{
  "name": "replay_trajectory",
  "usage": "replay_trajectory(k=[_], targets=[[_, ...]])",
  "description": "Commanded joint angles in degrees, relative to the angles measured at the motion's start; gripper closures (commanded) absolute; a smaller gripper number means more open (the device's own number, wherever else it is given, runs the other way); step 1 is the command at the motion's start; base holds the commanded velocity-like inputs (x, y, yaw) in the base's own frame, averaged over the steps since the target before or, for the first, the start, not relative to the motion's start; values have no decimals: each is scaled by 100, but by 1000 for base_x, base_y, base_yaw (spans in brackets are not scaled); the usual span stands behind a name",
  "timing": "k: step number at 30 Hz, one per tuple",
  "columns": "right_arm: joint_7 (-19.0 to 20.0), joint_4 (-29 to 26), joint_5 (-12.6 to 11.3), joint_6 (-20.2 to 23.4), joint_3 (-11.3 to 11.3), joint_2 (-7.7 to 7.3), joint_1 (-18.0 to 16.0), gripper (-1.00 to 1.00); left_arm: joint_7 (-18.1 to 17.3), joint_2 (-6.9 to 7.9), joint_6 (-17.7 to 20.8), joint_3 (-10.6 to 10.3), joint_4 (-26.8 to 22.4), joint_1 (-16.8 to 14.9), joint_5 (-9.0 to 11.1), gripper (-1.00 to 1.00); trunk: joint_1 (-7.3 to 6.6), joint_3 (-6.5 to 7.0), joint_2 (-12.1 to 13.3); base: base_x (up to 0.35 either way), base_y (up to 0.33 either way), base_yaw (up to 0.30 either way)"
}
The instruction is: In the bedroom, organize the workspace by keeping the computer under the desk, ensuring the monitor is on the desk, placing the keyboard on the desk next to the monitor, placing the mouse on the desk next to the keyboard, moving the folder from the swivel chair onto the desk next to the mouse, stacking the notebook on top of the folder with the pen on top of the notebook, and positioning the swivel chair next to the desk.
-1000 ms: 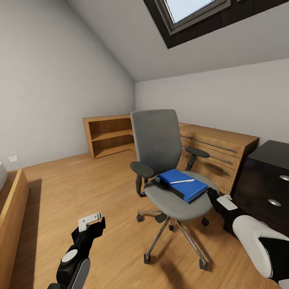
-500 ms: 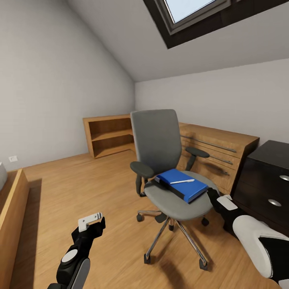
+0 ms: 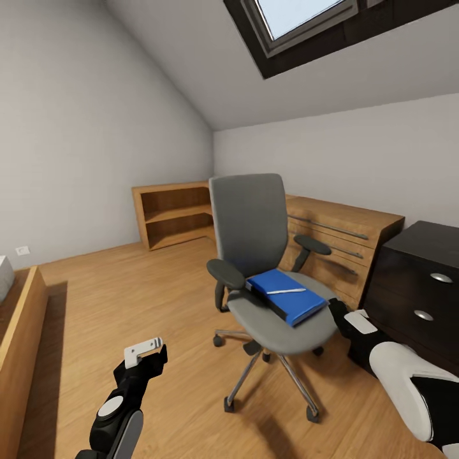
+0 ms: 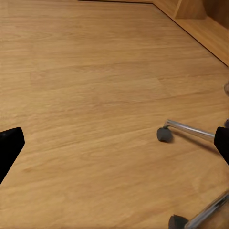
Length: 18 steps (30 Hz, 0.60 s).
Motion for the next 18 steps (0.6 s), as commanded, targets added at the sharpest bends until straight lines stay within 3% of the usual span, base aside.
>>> replay_trajectory(k=[1,3,9,18], targets=[[-18,-8,-21,-8,-29,4,-2,-100,49,1,14,-8,-7,-4,60,-100,-1,-6,-3,0,0,0],[-18,-8,-24,-8,-29,0,-2,-100,49,1,14,-8,-7,-4,60,-100,-1,-6,-3,-22,0,0],[-18,-6,-24,-7,-29,3,-2,-100,49,1,14,-8,-7,-4,55,-100,-1,-6,-3,-287,0,0],[-20,16,-34,-7,-20,6,-2,-100,49,1,14,-8,-7,-4,61,-100,-1,-6,-3,-94,0,0]])
